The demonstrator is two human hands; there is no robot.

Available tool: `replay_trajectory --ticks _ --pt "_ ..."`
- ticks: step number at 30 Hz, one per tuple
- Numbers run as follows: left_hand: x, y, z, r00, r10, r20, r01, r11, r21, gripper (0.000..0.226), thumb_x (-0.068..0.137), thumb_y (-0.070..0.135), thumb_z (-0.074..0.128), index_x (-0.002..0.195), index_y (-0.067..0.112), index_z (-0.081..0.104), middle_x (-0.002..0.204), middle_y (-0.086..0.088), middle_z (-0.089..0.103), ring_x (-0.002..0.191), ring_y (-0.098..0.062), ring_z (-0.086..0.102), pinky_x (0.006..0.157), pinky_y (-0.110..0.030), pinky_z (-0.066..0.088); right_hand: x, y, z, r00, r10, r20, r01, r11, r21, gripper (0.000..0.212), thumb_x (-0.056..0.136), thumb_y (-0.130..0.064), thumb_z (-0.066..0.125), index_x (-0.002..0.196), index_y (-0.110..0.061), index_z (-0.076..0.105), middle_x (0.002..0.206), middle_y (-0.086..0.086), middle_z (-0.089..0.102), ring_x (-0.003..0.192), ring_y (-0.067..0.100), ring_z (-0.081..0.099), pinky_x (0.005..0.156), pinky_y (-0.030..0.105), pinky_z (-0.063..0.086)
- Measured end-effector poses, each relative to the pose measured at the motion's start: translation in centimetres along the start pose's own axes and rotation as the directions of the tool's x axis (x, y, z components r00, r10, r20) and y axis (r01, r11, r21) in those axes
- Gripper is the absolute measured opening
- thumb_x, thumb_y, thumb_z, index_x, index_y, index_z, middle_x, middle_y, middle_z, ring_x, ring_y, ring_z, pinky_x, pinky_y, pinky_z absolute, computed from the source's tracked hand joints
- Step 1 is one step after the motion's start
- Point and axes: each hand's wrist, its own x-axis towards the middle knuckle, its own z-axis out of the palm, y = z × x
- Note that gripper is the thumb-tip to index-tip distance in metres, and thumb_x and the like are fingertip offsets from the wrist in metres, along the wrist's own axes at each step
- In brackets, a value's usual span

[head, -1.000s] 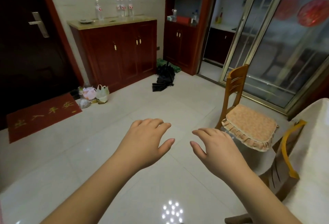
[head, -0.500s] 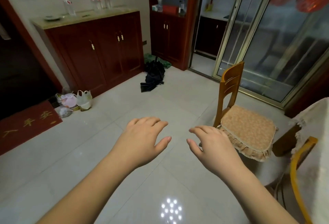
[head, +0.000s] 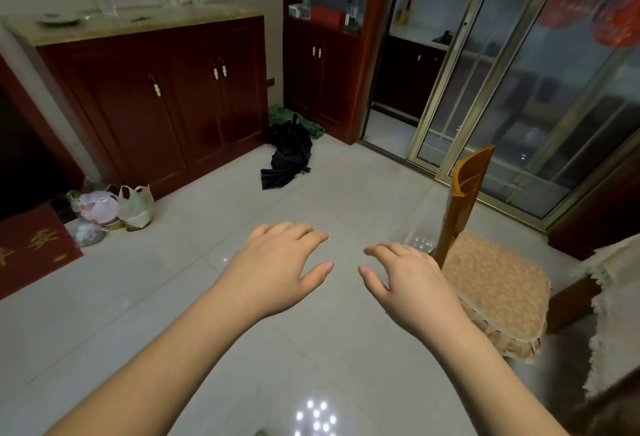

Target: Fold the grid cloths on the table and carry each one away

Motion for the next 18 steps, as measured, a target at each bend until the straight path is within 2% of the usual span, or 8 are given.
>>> replay_trajectory --ticks 3,7,18 --pt "2.7 -3.8 -0.8 1.000 0.017 -0.012 -0.018 1.000 -0.010 0.057 0.095 0.063 0.026 0.142 0.034 0.040 0.139 0.017 0.046 0.132 -0.009 0.039 0.107 -0.030 0.026 3.7 -1.4 0.0 1.000 0.022 -0.010 -0.022 1.000 0.005 0.044 0.099 -0.052 0.036 0.136 -0.032 0.048 0.138 -0.013 0.052 0.128 0.011 0.045 0.108 0.031 0.030" --pt "6.0 -7.6 -1.4 0.999 0.034 -0.010 -0.034 0.999 0.003 0.076 0.081 0.068 0.006 0.140 0.035 0.042 0.137 0.018 0.048 0.130 -0.008 0.042 0.105 -0.031 0.029 7.5 -2.1 0.6 0.998 0.062 -0.009 -0.062 0.998 0.020 0.044 0.098 -0.054 0.036 0.136 -0.034 0.047 0.138 -0.015 0.050 0.129 0.008 0.043 0.109 0.029 0.028" --pt "18.5 -11.4 1.6 0.996 0.082 0.028 -0.080 0.994 -0.074 0.082 0.076 0.070 0.003 0.142 0.036 0.040 0.139 0.019 0.046 0.131 -0.007 0.040 0.107 -0.029 0.026 18.9 2.1 2.1 0.990 0.132 0.049 -0.132 0.991 -0.006 0.044 0.099 -0.054 0.034 0.135 -0.033 0.048 0.137 -0.015 0.051 0.128 0.010 0.045 0.105 0.030 0.031"
